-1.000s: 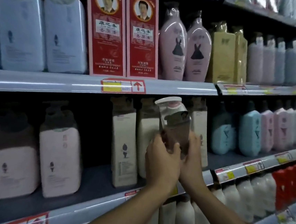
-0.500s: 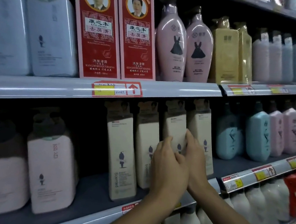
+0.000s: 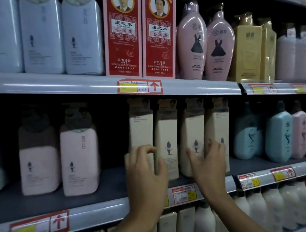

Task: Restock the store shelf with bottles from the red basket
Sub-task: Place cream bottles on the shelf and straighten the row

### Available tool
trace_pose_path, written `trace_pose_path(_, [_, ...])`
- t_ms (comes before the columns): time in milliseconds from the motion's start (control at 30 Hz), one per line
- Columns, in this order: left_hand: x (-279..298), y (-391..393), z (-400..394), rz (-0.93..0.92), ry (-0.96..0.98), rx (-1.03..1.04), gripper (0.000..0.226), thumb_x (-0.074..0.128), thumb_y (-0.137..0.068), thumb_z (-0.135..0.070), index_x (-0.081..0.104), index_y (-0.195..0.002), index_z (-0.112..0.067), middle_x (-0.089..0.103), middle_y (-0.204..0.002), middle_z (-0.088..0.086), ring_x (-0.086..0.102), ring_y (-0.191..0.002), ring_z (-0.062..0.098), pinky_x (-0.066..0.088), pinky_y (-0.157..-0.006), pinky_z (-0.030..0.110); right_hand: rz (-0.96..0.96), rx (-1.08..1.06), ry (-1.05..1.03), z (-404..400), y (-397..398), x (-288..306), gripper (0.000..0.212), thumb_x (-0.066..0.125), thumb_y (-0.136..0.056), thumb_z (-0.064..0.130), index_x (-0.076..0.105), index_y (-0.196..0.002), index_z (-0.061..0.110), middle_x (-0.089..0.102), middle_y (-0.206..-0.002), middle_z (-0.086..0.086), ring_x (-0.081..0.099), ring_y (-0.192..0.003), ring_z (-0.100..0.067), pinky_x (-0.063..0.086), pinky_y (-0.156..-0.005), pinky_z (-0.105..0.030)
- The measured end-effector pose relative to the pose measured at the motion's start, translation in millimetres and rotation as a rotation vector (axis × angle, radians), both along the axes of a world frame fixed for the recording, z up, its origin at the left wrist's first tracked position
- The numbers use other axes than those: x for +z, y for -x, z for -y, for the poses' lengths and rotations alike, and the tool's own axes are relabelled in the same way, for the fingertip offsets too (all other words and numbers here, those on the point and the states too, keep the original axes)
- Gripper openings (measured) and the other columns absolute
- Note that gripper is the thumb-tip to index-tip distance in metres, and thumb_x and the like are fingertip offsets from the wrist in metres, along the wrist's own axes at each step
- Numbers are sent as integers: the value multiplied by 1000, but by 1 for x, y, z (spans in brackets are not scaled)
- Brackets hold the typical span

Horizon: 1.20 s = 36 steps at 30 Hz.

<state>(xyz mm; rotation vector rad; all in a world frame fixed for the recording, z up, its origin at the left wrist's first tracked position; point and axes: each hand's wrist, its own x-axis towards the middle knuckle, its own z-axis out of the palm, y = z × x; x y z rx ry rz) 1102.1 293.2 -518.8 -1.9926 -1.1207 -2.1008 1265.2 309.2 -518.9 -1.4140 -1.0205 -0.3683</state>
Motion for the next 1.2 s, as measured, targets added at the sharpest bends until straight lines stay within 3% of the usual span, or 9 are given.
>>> trace_pose_path(100, [-10, 28, -9, 38, 133, 78, 54, 78, -78, -29, 45, -121, -34, 41, -119, -14, 46, -111, 10, 38, -88, 16, 104, 22, -174, 16, 14, -16, 41, 75, -86, 29, 57, -119, 13, 51, -105, 2, 48, -90, -9, 42, -77, -18])
trace_pose_path(200, [-12, 36, -14, 10, 359, 75, 80, 80, -79, -34, 34, -144, -28, 44, -139, -5, 48, -125, 16, 46, -97, 30, 165, 259, -93, 19, 39, -27, 31, 74, -89, 27, 62, -116, 19, 54, -97, 8, 52, -82, -4, 48, -72, -21])
trace_pose_path(367, [-3, 35, -17, -90, 371, 59, 68, 75, -83, -35, 41, -141, -29, 63, -127, -5, 62, -114, 19, 54, -93, 42, 189, 522, -1, 10, 76, -30, 33, 68, -94, 18, 64, -127, 17, 60, -95, 7, 59, -81, -6, 55, -74, -30])
trace_pose_path(600, [-7, 29, -10, -113, 368, 140, 66, 68, -88, -38, 34, -144, -29, 55, -129, -1, 58, -115, 25, 52, -88, 40, 155, 594, -2, 11, 77, -33, 37, 66, -95, 11, 63, -130, 17, 61, -91, 3, 62, -81, -14, 57, -71, -35])
trace_pose_path(767, [-10, 26, -8, -118, 365, 172, 70, 69, -85, -43, 30, -142, -28, 52, -129, 1, 59, -112, 28, 47, -80, 37, 167, 639, 54, 15, 69, -30, 38, 56, -97, 2, 62, -133, 13, 67, -109, 1, 64, -98, -11, 56, -88, -35])
trace_pose_path(833, [-12, 30, -9, -74, 377, 133, 75, 74, -81, -43, 28, -138, -30, 55, -127, 1, 61, -108, 26, 51, -80, 38, 186, 624, 38, 21, 63, -30, 32, 56, -98, 4, 65, -128, 13, 68, -112, 4, 65, -101, -6, 55, -90, -29])
trace_pose_path(933, [-19, 37, -11, -35, 334, 86, 78, 79, -77, -39, 27, -136, -34, 51, -124, -3, 57, -109, 20, 52, -86, 35, 108, 451, -104, 29, 38, -25, 21, 61, -97, 8, 68, -114, 18, 67, -105, 5, 64, -93, -2, 54, -80, -19])
trace_pose_path(1067, [-24, 36, -12, -46, 294, 116, 83, 80, -78, -37, 28, -141, -30, 40, -135, -3, 44, -124, 17, 44, -96, 32, -140, 142, -144, 30, -17, -19, 33, 68, -92, 15, 62, -123, 10, 59, -120, -11, 59, -109, -28, 52, -94, -43])
trace_pose_path(1200, [-20, 27, -15, -17, 346, 47, 80, 81, -79, -31, 34, -143, -22, 50, -134, 3, 54, -120, 23, 51, -99, 42, -205, 71, 27, 26, -70, -17, 60, 70, -92, 18, 45, -145, 7, 44, -144, -20, 44, -133, -36, 37, -110, -42])
